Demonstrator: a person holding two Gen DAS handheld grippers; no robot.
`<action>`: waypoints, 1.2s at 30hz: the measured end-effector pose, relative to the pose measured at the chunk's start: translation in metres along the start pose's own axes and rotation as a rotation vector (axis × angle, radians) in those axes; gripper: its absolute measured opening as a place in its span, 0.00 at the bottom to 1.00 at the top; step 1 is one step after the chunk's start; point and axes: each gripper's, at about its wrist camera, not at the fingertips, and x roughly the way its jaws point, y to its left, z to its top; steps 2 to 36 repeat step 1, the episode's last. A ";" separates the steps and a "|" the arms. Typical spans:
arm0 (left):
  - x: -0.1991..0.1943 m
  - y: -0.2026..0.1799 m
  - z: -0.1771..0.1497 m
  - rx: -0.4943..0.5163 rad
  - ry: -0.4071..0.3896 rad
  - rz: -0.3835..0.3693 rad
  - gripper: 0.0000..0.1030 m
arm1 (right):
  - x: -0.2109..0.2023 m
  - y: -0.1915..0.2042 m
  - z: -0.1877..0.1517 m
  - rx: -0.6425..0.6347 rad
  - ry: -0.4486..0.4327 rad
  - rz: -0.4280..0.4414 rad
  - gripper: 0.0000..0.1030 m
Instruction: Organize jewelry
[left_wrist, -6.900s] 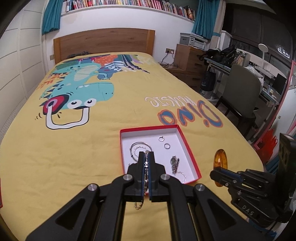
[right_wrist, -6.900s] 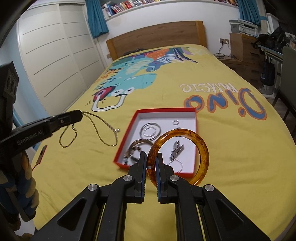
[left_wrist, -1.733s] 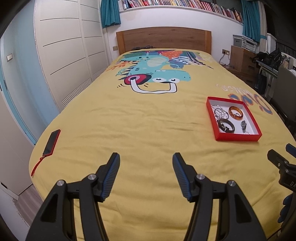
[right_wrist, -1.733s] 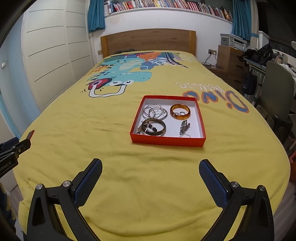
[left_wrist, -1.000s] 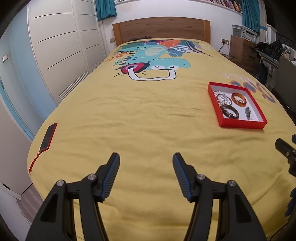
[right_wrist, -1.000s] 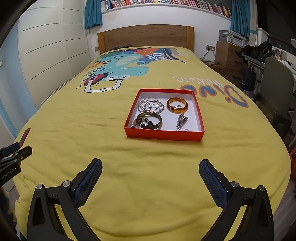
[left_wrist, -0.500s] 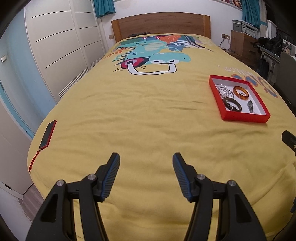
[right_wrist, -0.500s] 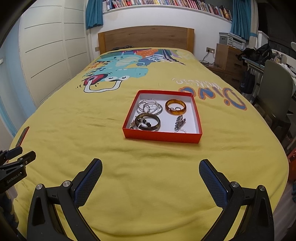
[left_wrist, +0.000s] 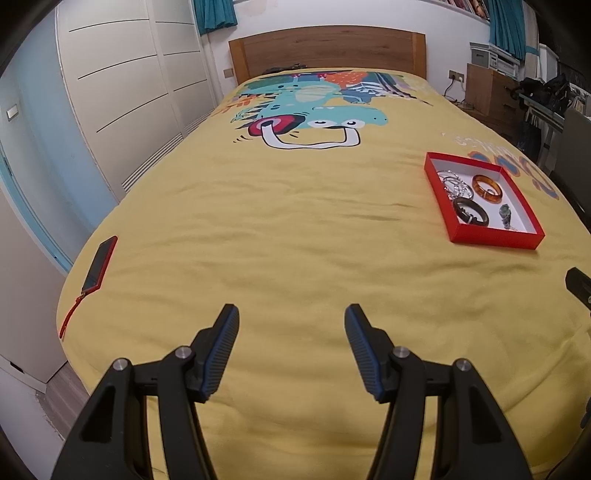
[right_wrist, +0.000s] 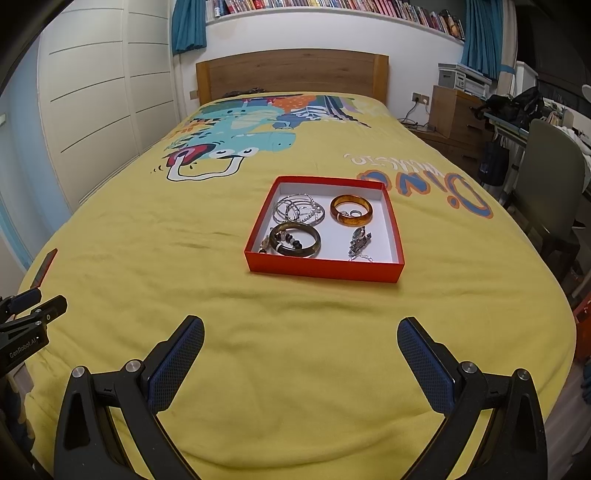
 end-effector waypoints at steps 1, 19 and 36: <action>0.000 0.000 0.000 0.000 0.000 0.000 0.56 | 0.000 0.000 0.000 0.000 0.001 0.000 0.99; 0.000 0.000 0.000 0.000 0.000 0.000 0.56 | 0.000 0.000 0.000 0.000 0.001 0.000 0.99; 0.000 0.000 0.000 0.000 0.000 0.000 0.56 | 0.000 0.000 0.000 0.000 0.001 0.000 0.99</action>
